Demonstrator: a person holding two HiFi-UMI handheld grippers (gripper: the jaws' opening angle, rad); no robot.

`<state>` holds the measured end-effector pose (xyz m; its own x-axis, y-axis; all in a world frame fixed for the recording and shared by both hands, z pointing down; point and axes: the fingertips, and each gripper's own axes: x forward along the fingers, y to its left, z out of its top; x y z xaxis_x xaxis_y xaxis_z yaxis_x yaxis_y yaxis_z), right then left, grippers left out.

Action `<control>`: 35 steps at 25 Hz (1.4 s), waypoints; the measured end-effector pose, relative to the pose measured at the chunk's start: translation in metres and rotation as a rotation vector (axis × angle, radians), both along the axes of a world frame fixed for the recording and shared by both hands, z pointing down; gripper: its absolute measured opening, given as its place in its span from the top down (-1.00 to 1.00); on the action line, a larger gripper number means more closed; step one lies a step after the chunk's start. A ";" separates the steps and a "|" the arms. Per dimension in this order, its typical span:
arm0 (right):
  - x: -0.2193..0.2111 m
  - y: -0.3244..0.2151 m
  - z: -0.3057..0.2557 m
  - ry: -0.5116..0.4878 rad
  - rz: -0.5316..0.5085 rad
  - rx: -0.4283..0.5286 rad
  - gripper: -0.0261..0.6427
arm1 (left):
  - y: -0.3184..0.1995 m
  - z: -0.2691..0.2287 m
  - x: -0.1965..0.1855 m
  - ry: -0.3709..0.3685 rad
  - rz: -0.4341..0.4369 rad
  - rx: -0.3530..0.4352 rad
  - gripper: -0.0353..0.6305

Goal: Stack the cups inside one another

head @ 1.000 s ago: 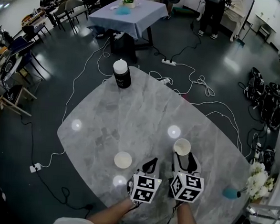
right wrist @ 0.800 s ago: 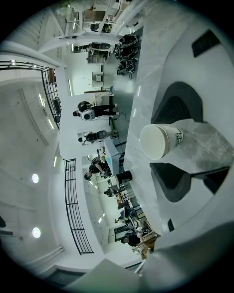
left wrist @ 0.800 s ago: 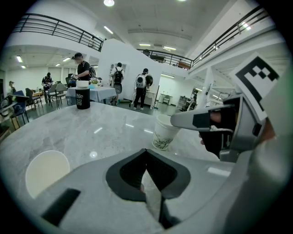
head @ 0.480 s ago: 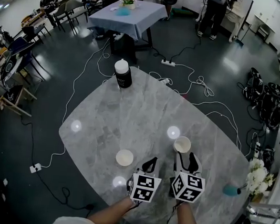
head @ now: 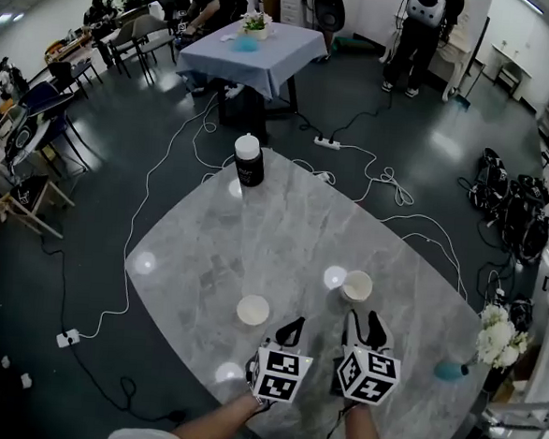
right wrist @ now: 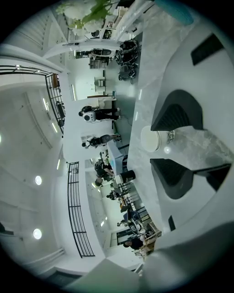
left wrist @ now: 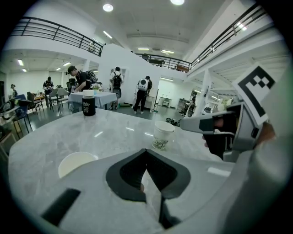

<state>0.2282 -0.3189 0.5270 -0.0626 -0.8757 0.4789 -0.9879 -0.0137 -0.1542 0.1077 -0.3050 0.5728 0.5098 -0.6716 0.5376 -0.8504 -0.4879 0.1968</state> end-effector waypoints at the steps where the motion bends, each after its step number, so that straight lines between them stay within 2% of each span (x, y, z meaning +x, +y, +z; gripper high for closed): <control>1: -0.001 0.004 -0.003 0.005 0.007 0.004 0.38 | 0.003 -0.004 -0.002 0.003 0.002 0.006 0.91; 14: -0.013 0.090 -0.051 0.039 0.080 0.064 0.77 | 0.063 -0.067 -0.040 0.026 0.040 0.095 0.91; 24: -0.048 0.176 -0.062 0.031 0.093 0.084 0.80 | 0.124 -0.087 -0.065 0.054 0.066 0.141 0.91; 35: -0.062 0.209 -0.066 0.032 0.094 0.082 0.81 | 0.149 -0.097 -0.072 0.067 0.080 0.155 0.91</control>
<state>0.1662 -0.1102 0.4606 0.0363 -0.9132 0.4059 -0.9874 -0.0955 -0.1266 0.0355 -0.1565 0.4755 0.5962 -0.6995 0.3939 -0.7951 -0.5825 0.1690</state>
